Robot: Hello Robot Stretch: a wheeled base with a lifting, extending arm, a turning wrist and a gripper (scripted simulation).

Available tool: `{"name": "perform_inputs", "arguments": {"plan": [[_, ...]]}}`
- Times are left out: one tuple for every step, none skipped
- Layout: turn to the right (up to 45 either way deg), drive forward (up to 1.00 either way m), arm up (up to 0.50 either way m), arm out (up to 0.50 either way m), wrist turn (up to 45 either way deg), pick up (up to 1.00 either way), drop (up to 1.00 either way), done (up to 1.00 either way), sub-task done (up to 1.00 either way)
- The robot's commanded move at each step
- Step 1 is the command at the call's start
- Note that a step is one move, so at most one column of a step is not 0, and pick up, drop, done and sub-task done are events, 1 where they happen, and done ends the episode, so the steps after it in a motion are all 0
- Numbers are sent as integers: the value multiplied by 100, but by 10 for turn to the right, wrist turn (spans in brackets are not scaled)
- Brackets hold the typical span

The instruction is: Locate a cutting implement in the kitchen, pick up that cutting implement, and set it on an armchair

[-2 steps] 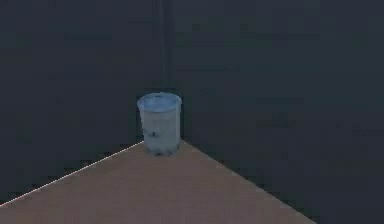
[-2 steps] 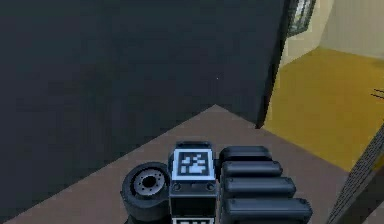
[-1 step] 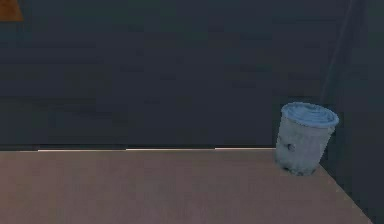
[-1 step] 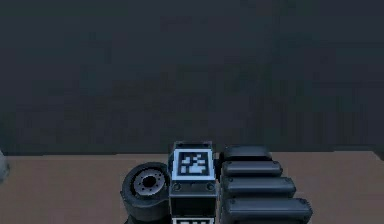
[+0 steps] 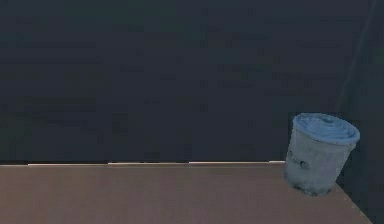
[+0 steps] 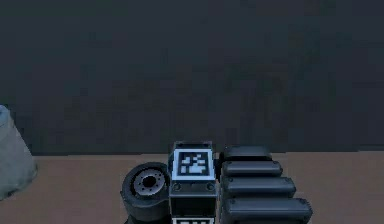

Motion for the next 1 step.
{"name": "perform_inputs", "arguments": {"plan": [[-420,0,0,0,0,0,0,0,0]]}}
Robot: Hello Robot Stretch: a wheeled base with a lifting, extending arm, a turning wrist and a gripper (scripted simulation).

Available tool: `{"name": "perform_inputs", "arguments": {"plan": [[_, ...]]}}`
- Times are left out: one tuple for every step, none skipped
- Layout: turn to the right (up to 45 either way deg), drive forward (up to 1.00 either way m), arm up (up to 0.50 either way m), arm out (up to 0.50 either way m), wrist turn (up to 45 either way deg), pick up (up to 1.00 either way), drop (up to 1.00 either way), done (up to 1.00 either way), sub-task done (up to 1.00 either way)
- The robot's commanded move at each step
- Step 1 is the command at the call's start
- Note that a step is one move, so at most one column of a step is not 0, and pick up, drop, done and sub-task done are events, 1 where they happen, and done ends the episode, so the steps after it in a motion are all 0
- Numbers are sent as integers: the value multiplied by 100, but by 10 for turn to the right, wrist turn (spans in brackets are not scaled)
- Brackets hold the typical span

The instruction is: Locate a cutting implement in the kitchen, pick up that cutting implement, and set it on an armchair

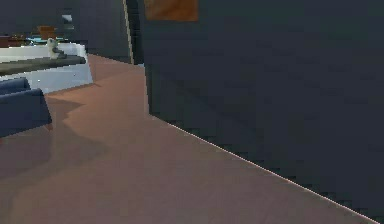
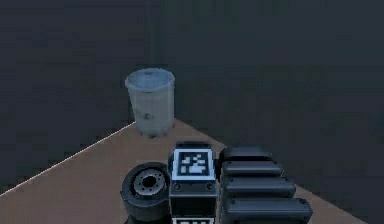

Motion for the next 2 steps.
{"name": "perform_inputs", "arguments": {"plan": [[0,40,0,0,0,0,0,0,0],[-210,0,0,0,0,0,0,0,0]]}}
